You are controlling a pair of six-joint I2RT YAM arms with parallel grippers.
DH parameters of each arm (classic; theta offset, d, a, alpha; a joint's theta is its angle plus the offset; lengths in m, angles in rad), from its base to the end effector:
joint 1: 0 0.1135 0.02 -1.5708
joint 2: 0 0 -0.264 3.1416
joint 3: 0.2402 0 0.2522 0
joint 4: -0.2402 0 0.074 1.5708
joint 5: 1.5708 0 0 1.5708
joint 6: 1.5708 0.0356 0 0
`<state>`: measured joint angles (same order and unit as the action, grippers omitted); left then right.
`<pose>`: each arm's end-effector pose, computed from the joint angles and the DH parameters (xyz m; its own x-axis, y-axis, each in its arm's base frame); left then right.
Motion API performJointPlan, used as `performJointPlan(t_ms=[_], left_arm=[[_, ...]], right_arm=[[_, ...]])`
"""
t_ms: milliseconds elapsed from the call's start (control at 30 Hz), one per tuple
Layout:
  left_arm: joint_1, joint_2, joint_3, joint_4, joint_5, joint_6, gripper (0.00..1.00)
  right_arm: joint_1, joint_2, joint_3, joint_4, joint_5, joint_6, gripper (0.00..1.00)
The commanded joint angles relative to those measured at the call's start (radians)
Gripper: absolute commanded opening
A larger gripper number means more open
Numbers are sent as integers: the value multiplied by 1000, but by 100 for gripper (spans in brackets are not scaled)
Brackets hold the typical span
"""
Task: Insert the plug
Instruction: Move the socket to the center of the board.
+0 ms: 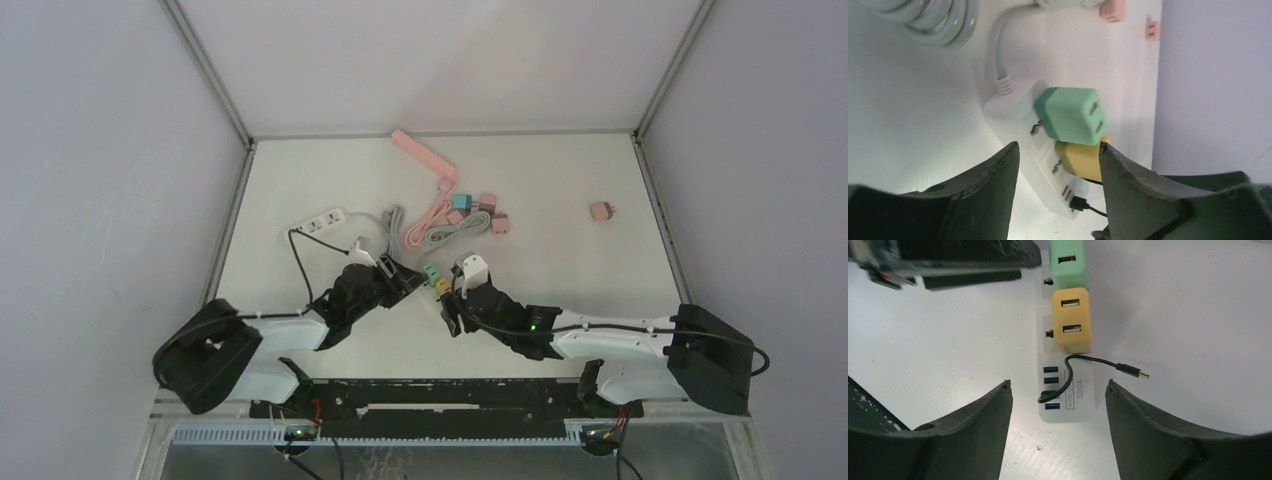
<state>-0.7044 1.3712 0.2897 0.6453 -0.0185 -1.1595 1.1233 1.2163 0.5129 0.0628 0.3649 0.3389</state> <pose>0.1796 -0.1517 0.1379 -0.7105 -0.5989 -0.3695 -0.0413 0.5597 -0.8277 0.1153 0.2108 0.1843 -0.4827 -0.2880 -0.8270 -0.5915 0.8036 0.0654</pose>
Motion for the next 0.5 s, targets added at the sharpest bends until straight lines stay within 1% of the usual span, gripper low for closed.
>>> performJointPlan(t_ms=[0, 100, 233, 267, 333, 400, 467], left_arm=[[2, -173, 4, -138, -80, 88, 66], [2, -327, 41, -326, -157, 187, 69], [2, -542, 90, -567, -288, 310, 74], [1, -592, 108, -599, -318, 340, 78], [2, -679, 153, -716, -370, 389, 90], [3, -759, 207, -803, -402, 455, 94], [4, -813, 264, -864, -408, 531, 96]], right_arm=[[-18, 10, 18, 21, -46, -26, 76], [-24, 56, 47, -2, -50, -31, 76], [-45, 125, 65, 15, -68, -39, 77], [-50, 136, 71, 16, -71, -42, 77], [-55, 167, 91, 18, -85, -53, 76], [-56, 194, 109, 18, -88, -66, 76], [-58, 227, 128, 15, -91, -78, 76]])
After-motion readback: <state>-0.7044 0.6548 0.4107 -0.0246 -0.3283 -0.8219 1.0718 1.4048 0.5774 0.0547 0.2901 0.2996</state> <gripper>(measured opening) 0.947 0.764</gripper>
